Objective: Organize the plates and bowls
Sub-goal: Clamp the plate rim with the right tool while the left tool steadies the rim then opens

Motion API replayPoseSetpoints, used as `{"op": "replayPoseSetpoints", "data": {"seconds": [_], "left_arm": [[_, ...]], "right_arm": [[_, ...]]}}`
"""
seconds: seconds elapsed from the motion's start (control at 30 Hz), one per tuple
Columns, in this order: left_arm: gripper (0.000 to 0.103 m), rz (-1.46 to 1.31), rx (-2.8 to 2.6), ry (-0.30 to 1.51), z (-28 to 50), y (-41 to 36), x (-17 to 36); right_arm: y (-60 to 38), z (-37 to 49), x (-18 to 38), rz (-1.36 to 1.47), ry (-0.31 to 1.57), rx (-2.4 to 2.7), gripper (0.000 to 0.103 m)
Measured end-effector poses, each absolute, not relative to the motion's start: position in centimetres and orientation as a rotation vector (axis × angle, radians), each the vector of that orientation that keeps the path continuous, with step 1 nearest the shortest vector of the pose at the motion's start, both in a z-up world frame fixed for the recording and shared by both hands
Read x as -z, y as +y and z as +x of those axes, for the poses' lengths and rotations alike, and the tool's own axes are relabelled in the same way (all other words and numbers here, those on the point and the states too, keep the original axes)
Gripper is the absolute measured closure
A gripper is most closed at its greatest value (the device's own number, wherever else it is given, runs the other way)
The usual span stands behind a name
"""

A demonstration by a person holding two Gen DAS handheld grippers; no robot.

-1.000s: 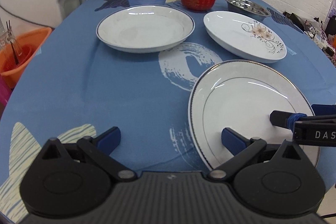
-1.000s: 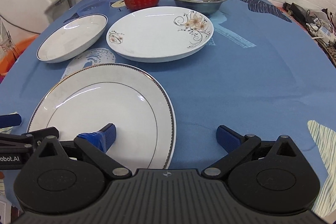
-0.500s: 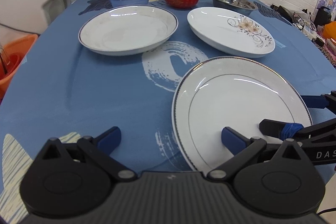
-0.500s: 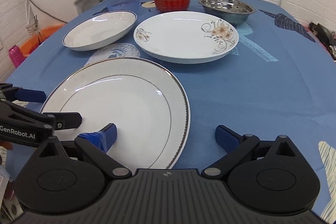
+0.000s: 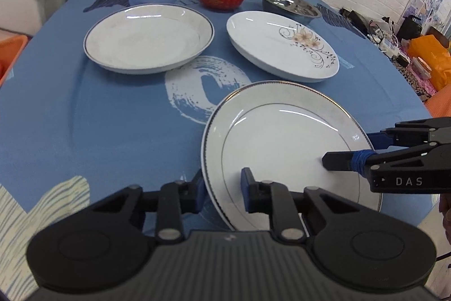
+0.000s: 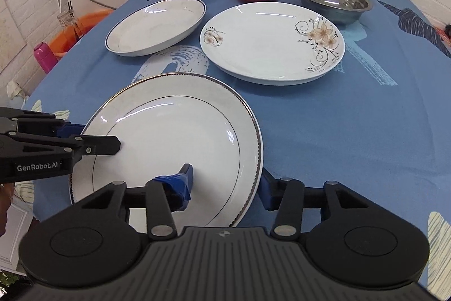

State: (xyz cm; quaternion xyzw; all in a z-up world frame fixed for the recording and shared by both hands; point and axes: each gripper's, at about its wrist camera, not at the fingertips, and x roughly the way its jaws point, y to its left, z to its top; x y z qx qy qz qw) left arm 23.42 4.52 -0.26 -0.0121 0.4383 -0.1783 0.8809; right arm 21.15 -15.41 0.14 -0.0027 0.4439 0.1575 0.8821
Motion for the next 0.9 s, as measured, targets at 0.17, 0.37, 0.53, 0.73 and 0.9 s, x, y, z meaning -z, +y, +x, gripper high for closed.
{"op": "replayPoseSetpoints", "data": {"seconds": [0.17,0.37,0.53,0.73,0.9], "left_arm": [[0.087,0.029,0.319,0.856,22.9,5.3,-1.2],[0.087,0.004,0.260,0.861,23.1,9.5,-2.2],[0.087,0.012,0.173,0.854,22.7,13.4,-2.6],[0.087,0.019,0.131,0.857,22.9,15.2,-1.6],[0.086,0.000,0.165,0.865,24.1,14.6,-0.5]], "right_arm": [[-14.4,20.3,-0.2,0.064,0.921,-0.347,0.070],[-10.8,20.6,-1.2,0.079,0.893,-0.420,0.069],[-6.6,21.7,-1.4,0.044,0.899,-0.504,0.068],[-3.9,22.4,-0.8,0.004,0.921,-0.527,0.067],[-4.3,22.8,-0.7,-0.021,0.932,-0.476,0.066]]}}
